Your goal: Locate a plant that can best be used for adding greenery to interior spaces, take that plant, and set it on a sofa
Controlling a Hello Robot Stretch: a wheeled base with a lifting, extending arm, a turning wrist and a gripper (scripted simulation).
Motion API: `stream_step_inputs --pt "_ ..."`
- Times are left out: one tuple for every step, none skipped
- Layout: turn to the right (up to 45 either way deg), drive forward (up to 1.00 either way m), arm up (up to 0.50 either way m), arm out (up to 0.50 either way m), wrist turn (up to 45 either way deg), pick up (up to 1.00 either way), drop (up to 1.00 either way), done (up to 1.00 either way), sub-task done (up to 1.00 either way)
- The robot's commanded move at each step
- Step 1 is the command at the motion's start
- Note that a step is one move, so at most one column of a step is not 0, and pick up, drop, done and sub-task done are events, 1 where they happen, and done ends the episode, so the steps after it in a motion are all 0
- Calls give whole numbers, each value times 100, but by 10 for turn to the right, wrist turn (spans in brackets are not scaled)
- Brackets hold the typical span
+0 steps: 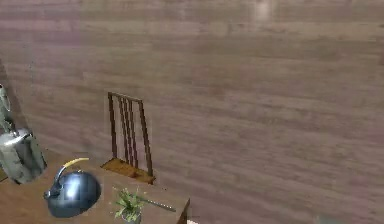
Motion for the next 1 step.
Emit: stream_step_inputs --pt "-450 0 0 0 0 0 0 0 0"
